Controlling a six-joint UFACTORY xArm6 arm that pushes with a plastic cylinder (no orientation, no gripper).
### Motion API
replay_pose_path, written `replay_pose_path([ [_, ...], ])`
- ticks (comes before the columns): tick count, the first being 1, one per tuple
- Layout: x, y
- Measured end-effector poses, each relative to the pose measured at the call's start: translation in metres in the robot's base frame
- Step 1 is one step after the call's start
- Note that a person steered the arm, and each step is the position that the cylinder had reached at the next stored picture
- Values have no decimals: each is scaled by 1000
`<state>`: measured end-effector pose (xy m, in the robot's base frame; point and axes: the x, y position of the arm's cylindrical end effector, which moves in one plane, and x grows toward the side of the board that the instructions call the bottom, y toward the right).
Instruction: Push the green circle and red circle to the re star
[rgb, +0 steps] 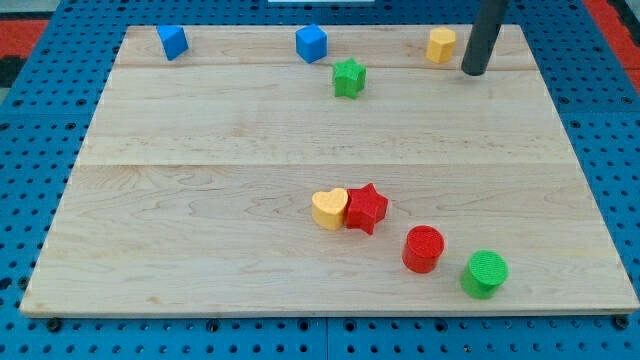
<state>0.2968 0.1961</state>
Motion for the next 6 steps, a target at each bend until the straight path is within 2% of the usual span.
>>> replay_pose_path([
  [2, 76, -48],
  [3, 117, -27],
  [4, 200, 26],
  [5, 302, 19],
  [6, 305, -42],
])
